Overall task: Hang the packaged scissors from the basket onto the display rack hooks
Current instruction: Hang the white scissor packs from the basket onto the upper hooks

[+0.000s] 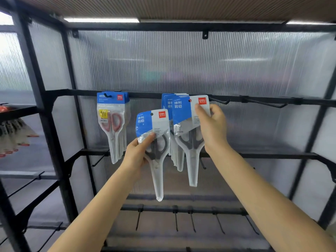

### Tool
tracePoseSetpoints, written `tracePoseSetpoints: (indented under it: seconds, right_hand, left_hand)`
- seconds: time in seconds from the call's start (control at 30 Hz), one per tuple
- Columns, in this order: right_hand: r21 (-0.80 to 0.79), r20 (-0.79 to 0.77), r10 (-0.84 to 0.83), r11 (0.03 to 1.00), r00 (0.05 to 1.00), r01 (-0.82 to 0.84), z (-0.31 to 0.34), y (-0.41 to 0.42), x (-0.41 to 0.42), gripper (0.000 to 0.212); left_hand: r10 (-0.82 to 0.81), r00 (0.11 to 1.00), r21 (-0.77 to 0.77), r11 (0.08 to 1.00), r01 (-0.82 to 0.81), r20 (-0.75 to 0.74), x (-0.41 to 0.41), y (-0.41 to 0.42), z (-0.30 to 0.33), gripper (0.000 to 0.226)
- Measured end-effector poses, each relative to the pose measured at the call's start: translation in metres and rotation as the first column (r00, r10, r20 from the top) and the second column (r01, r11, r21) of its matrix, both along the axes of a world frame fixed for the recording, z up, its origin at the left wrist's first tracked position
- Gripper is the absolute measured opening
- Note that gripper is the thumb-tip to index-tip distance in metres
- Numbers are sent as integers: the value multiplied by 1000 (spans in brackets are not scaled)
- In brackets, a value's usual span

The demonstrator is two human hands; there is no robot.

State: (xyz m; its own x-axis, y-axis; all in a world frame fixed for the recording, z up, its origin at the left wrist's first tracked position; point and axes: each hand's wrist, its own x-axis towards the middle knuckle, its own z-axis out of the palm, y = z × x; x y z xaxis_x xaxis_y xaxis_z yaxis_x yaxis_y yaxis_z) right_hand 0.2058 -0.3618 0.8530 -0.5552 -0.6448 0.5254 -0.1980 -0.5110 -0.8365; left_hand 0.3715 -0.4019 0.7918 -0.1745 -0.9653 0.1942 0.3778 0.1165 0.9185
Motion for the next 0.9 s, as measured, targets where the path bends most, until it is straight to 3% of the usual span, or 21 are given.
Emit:
tracePoseSetpoints:
  seconds: [0.53, 0.77, 0.9]
  right_hand:
    - [48, -35, 0, 999, 999, 2, -11, -23, -3, 15]
    - [17, -331, -182, 980, 926, 199, -17, -46, -17, 19]
    - [26, -407, -213, 969, 888, 244, -20, -56, -23, 28]
  left_hand:
    - [20, 999, 18, 1000, -20, 26, -2, -9, -5, 6]
    - [5, 999, 56, 998, -7, 36, 4, -14, -11, 17]
    - [4, 996, 56, 998, -9, 86, 4, -12, -13, 19]
